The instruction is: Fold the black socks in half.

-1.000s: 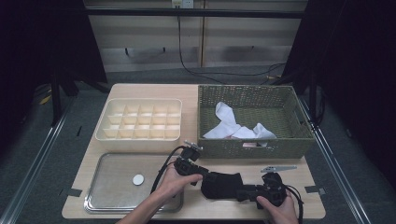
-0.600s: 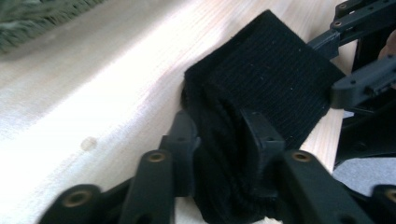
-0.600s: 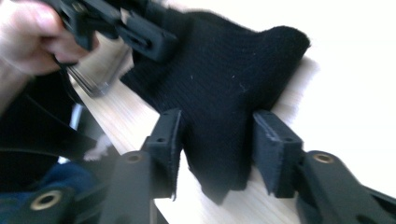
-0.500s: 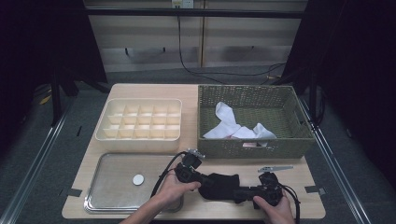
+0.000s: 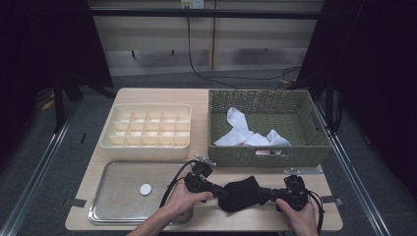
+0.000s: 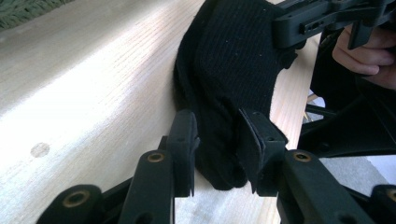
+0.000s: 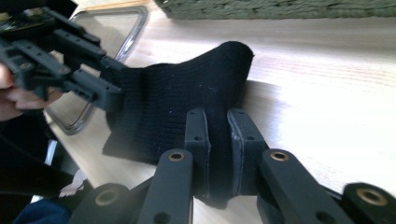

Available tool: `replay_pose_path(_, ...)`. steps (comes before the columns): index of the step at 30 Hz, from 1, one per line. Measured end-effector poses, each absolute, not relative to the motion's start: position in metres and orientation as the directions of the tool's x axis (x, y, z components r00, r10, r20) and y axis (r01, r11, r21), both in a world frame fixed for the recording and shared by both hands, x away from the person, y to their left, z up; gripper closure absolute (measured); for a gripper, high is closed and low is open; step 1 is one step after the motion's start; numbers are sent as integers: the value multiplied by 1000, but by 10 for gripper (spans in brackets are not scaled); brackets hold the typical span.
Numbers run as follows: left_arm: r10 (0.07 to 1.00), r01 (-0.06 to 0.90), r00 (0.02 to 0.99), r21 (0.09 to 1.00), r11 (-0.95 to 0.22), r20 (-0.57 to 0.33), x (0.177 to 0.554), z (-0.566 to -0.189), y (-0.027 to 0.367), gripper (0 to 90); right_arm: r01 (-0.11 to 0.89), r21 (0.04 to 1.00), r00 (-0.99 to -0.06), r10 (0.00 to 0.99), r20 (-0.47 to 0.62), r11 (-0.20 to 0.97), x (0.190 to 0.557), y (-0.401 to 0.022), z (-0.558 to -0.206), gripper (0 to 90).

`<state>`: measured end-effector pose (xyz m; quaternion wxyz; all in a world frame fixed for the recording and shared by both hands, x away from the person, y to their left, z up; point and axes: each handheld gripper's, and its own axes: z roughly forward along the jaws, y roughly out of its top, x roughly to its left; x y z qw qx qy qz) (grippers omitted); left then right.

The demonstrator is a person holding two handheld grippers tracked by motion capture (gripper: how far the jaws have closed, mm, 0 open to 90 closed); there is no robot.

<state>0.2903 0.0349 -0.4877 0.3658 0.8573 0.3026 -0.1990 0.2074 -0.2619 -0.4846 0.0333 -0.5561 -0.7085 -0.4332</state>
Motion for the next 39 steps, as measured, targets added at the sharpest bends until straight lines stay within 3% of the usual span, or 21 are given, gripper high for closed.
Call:
replay_pose_path(8, 345, 655, 743, 514, -554, -574, 295, -494, 31, 777, 791, 611, -424, 748, 510, 31, 206, -255, -477, 800)
replay_pose_path(21, 361, 668, 733, 512, -540, -576, 294, -495, 31, 785, 763, 634, -530, 686, 498, 129, 213, -219, -465, 793)
replay_pose_path(39, 363, 682, 719, 499, -535, -593, 296, -496, 34, 783, 759, 615, -584, 642, 497, 214, 216, -189, -477, 786)
